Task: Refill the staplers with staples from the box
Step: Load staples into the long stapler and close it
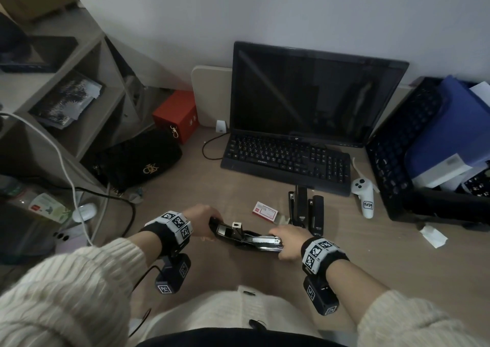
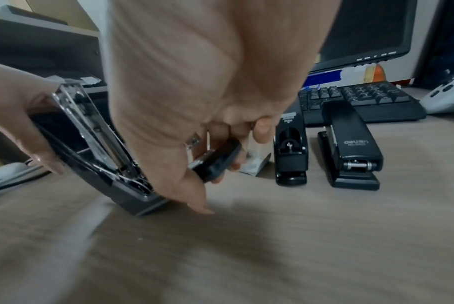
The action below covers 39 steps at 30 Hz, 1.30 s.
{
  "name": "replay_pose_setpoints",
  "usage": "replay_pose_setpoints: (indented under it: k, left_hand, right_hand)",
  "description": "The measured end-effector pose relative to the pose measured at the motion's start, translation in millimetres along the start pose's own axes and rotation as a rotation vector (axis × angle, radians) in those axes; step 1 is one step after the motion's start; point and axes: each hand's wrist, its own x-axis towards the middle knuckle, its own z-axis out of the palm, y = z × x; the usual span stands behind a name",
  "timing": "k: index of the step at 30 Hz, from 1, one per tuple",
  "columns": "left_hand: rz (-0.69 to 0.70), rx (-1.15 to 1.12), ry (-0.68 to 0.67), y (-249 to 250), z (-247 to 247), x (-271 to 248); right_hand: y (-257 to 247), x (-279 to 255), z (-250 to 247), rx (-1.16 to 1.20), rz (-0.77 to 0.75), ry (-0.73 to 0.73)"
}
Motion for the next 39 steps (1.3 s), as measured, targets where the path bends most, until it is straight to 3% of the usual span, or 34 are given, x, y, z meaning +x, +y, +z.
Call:
replay_pose_setpoints:
  k: [10,25,30,36,39]
  left_hand:
    - [-0.001,0.074,0.101,8.4,-6.8,-1.5]
    - [0.074,-0.144,0.183,12.9,-4.0,-13.0]
    - [0.039,-0.124,0.181,25.5,-6.4,-12.5]
    - [0.017,-0.372,0.096,41.1,-10.2,-12.3]
    - [0.047,-0.518,0.114,47.3,-11.4,-14.2]
  right_hand:
    - [-6.9,2.5,-15.5,0.179,-0.012,0.189]
    - [-22.6,-6.6,-8.4,0.577,0.003,0.388]
    - [-30.0,-9.1,-8.5,0.585,-0.023,0.405]
    - [-31.8,-11.4,-16.7,0.597,-0.004,0.353]
    - [-36.3,-10.8,-23.9,0.845,-0.004,0.363]
